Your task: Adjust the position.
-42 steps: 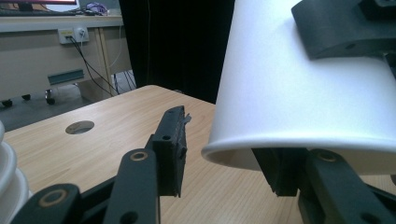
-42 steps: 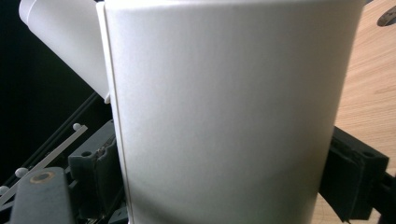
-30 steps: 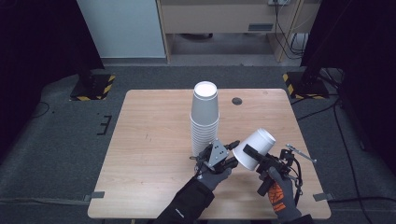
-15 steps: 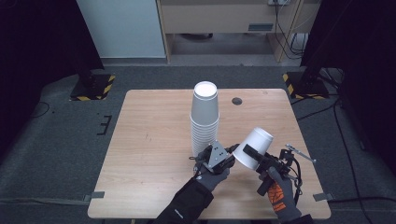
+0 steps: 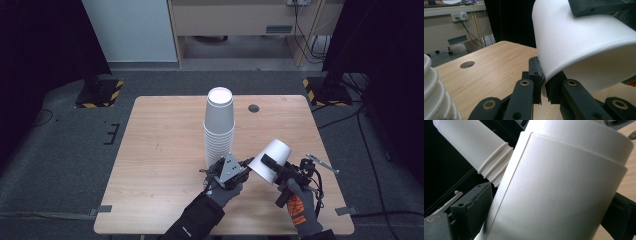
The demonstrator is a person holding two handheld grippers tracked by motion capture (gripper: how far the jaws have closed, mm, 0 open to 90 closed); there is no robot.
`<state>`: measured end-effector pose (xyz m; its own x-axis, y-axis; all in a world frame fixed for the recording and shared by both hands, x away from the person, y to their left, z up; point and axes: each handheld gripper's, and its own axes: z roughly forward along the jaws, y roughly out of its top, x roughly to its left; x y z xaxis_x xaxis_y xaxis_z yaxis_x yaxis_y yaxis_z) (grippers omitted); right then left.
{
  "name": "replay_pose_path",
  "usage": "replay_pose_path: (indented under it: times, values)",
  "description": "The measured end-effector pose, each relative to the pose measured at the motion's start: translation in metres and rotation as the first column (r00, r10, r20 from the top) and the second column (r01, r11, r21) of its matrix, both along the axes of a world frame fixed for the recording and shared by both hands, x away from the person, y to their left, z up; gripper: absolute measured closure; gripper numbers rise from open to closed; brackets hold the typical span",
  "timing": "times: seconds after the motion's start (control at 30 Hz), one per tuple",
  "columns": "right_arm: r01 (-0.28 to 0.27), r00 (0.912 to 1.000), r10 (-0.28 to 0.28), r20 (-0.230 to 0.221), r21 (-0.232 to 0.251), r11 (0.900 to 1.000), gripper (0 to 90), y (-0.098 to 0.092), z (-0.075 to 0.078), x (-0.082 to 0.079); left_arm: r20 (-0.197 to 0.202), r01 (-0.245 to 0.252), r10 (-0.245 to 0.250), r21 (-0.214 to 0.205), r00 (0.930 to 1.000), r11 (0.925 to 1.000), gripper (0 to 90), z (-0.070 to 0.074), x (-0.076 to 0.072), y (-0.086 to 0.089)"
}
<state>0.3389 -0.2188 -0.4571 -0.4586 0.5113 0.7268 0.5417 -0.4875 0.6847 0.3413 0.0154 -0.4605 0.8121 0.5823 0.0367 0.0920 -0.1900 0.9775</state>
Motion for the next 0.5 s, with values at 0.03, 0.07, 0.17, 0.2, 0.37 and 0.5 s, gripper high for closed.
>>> replay_pose_path:
  times: [0.03, 0.07, 0.17, 0.2, 0.37, 0.5]
  values:
    - [-0.001, 1.0, 0.001, 0.001, 0.003, 1.0, 7.3, 0.0002, 0.0001, 0.0002, -0.002, 0.002, -0.002, 0.002, 1.0, 1.0, 83.4, 0.0003, -0.0007, 0.0007]
    - [-0.001, 1.0, 0.001, 0.003, -0.003, 1.0, 6.8, -0.0001, 0.0002, 0.0005, -0.002, 0.003, -0.003, 0.0, 1.0, 1.0, 83.5, 0.0004, -0.0011, 0.0011]
    - [0.003, 0.9998, -0.003, 0.018, -0.009, 1.0, 5.2, -0.0001, -0.0003, 0.0013, -0.003, 0.005, -0.005, 0.003, 1.0, 1.0, 83.7, 0.0009, -0.0018, 0.0024]
    - [0.003, 0.9998, -0.002, 0.018, -0.011, 0.9999, 4.9, -0.0001, -0.0004, 0.0014, -0.002, 0.005, -0.005, 0.005, 1.0, 1.0, 83.7, 0.0011, -0.002, 0.0028]
    - [-0.004, 0.9999, 0.004, 0.013, -0.002, 1.0, 6.3, 0.0013, -0.0014, 0.0017, 0.002, -0.006, 0.006, 0.001, 1.0, 1.0, 82.6, 0.0002, 0.0003, 0.0031]
    - [-0.004, 1.0, 0.004, 0.004, -0.001, 1.0, 12.0, 0.0024, -0.0022, 0.0005, 0.002, -0.009, 0.009, 0.002, 1.0, 1.0, 78.3, -0.0028, 0.0039, -0.0004]
